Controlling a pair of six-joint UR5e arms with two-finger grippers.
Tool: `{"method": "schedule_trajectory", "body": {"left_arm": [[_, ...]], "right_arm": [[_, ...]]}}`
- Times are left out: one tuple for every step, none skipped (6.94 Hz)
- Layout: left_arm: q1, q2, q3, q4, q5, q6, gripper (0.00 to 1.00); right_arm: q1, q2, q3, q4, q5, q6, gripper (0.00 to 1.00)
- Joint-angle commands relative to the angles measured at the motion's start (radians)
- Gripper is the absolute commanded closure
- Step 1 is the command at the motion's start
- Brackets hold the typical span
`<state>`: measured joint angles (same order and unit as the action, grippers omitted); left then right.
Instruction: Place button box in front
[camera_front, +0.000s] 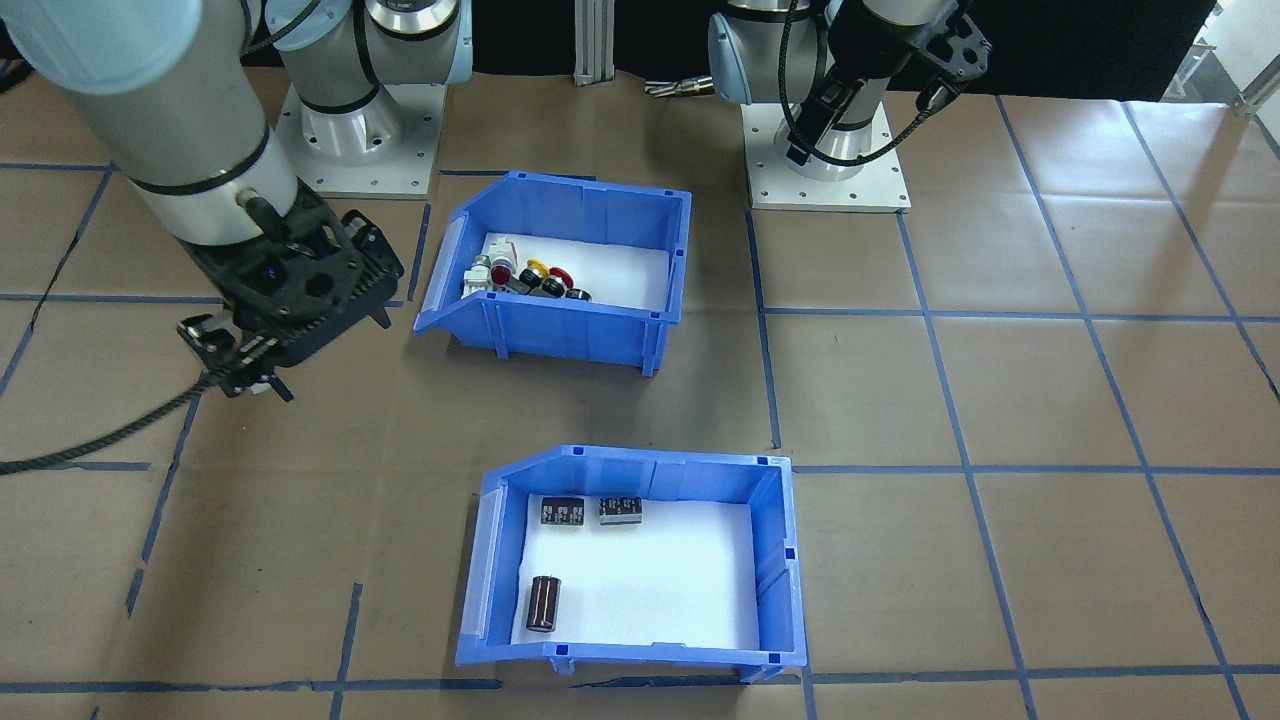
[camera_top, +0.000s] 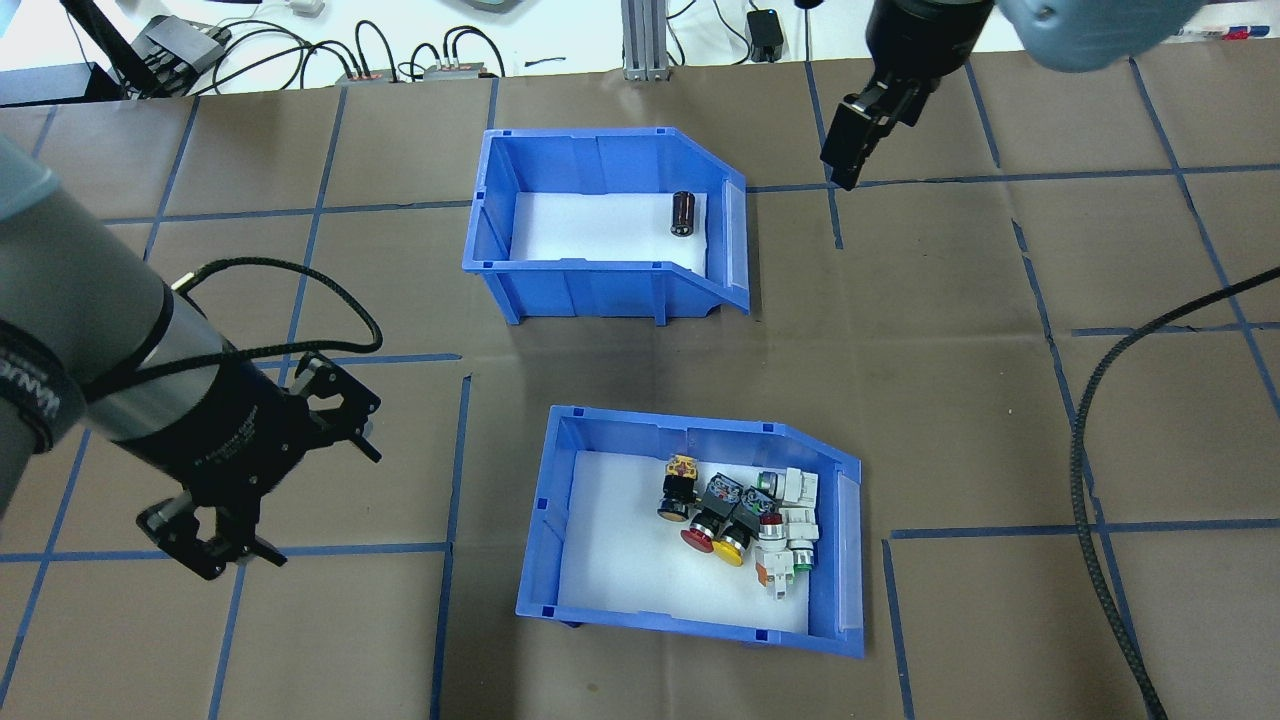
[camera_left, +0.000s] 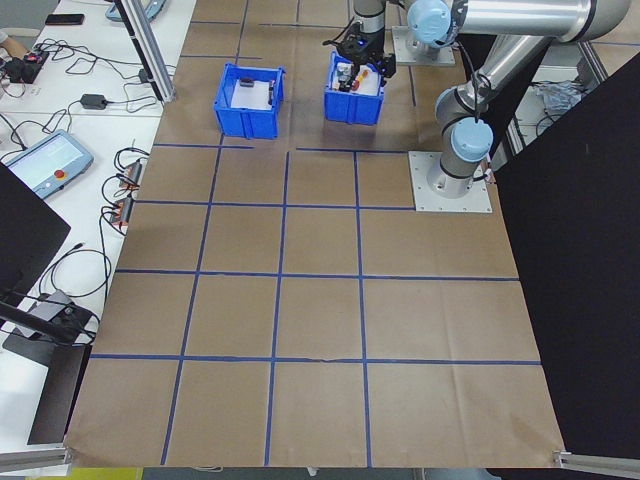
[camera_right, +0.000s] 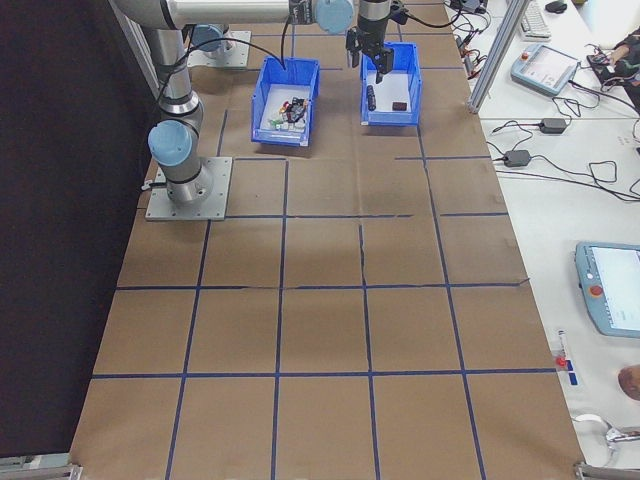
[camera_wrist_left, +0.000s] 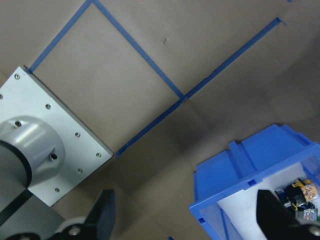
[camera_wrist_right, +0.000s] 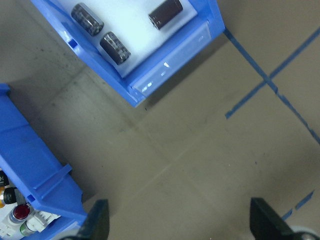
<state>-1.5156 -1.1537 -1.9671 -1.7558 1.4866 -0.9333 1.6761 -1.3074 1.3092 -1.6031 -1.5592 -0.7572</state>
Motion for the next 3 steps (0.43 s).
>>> {"method": "schedule_trajectory", "body": {"left_arm": [[-0.003, 0.107, -0.120, 0.007, -0.063, -0.198, 0.01], [-0.015, 0.126, -0.139, 0.010, -0.077, -0.314, 0.01], [-0.049, 0.123, -0.144, 0.012, -0.077, -0.390, 0.01]], "right_arm": [[0.118, 0.156, -0.163, 0.002, -0.004, -0.110, 0.00], [0.147, 0.195, -0.175, -0.001, -0.001, -0.185, 0.00], [0.184, 0.214, -0.174, -0.023, -0.001, -0.238, 0.00]]}}
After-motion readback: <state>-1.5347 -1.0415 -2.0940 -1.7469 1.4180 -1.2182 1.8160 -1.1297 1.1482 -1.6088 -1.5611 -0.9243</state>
